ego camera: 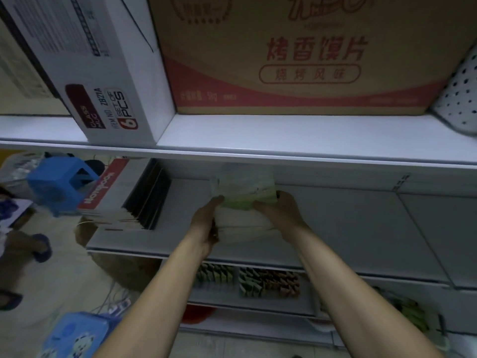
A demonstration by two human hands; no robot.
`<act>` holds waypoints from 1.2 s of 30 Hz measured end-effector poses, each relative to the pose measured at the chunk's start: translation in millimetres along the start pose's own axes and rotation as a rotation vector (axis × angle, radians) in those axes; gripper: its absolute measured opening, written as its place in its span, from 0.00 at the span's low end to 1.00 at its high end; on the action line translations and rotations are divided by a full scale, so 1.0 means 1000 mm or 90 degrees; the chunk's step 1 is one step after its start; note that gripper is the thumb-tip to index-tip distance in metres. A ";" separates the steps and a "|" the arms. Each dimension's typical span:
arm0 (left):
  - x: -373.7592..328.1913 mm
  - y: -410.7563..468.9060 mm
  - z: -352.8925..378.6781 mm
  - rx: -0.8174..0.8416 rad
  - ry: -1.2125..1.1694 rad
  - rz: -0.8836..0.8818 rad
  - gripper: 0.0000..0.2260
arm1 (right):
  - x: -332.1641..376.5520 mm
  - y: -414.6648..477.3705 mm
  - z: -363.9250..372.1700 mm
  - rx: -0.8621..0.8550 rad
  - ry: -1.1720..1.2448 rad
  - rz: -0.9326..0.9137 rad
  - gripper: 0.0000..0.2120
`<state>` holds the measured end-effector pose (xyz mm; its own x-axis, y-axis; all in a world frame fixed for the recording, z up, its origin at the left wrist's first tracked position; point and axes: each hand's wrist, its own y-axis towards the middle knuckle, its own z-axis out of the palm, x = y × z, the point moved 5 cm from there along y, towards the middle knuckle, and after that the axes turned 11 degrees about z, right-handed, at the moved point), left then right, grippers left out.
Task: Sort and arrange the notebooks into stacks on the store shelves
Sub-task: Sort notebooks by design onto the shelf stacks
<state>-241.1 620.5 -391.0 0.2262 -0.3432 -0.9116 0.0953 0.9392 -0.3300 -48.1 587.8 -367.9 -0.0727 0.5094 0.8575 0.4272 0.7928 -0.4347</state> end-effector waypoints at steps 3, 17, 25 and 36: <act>0.005 -0.011 0.007 0.063 -0.094 -0.052 0.22 | 0.004 -0.013 -0.009 0.023 -0.011 -0.044 0.16; 0.029 -0.110 0.056 0.234 -0.108 0.117 0.27 | -0.048 -0.124 -0.102 0.025 0.108 -0.144 0.27; 0.067 -0.174 0.172 0.467 -0.075 0.061 0.33 | -0.112 -0.175 -0.210 -0.111 0.242 -0.092 0.22; 0.169 -0.315 0.413 0.735 0.006 -0.025 0.32 | -0.226 -0.280 -0.458 -0.405 0.336 -0.098 0.25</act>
<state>167.9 261.9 -340.3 0.1961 -0.3669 -0.9094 0.9327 0.3561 0.0575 262.0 97.6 -314.0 0.1923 0.0628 0.9793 0.8850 0.4202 -0.2007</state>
